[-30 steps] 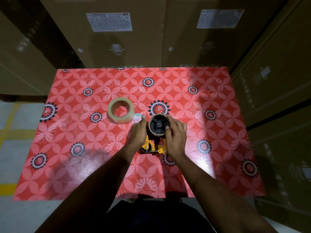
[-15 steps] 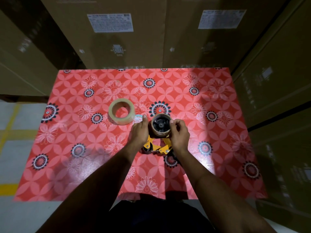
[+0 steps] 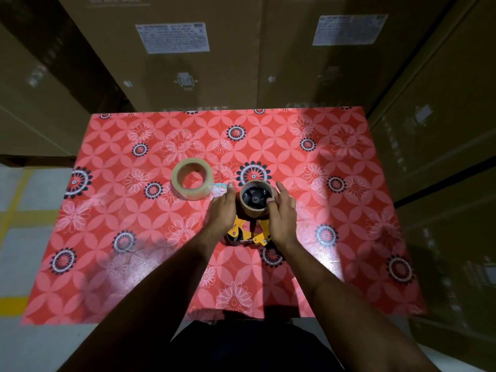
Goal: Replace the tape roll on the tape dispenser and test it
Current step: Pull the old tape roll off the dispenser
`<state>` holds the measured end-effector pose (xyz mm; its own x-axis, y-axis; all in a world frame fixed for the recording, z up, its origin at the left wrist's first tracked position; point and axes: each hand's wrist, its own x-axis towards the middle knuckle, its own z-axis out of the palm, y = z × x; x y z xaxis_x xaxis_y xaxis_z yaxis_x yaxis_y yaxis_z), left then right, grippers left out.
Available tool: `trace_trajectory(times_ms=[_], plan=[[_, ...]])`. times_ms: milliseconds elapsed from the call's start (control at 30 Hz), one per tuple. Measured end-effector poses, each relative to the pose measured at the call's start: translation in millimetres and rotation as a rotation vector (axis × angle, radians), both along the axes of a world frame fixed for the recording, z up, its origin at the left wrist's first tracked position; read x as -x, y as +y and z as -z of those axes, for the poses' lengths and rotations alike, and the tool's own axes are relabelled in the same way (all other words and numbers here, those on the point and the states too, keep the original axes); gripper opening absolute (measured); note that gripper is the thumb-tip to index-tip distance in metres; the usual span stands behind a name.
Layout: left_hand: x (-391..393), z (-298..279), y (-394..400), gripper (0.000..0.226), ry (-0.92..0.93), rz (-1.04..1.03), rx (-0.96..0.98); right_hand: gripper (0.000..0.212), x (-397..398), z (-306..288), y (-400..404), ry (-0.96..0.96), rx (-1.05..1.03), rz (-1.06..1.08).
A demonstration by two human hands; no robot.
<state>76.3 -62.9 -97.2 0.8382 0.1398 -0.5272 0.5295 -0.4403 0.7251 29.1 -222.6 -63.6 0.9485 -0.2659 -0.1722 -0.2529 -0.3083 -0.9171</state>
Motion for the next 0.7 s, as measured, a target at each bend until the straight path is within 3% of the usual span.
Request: trace_trajectory(times_ms=[133, 233, 400, 600, 700], plan=[[-0.8, 2.2, 1.7, 0.134, -0.019, 0.036, 0.014, 0.034, 1.7, -7.9, 1.3, 0.007, -0.043, -0.051], [1.0, 5.4, 2.6, 0.126, -0.012, 0.053, 0.019, 0.042, 2.5, -4.2, -0.5, -0.065, 0.031, -0.124], [-6.3, 29.0, 7.3, 0.126, 0.037, -0.036, 0.042, 0.084, 0.8, 7.3, 0.7, -0.122, 0.177, -0.169], [-6.7, 27.9, 8.8, 0.127, 0.027, -0.058, 0.075, 0.076, 3.8, 4.3, 2.4, -0.259, 0.205, -0.161], [-3.5, 18.8, 6.4, 0.127, 0.002, -0.057, 0.092, 0.078, 4.2, 1.8, 1.2, -0.214, 0.16, -0.129]])
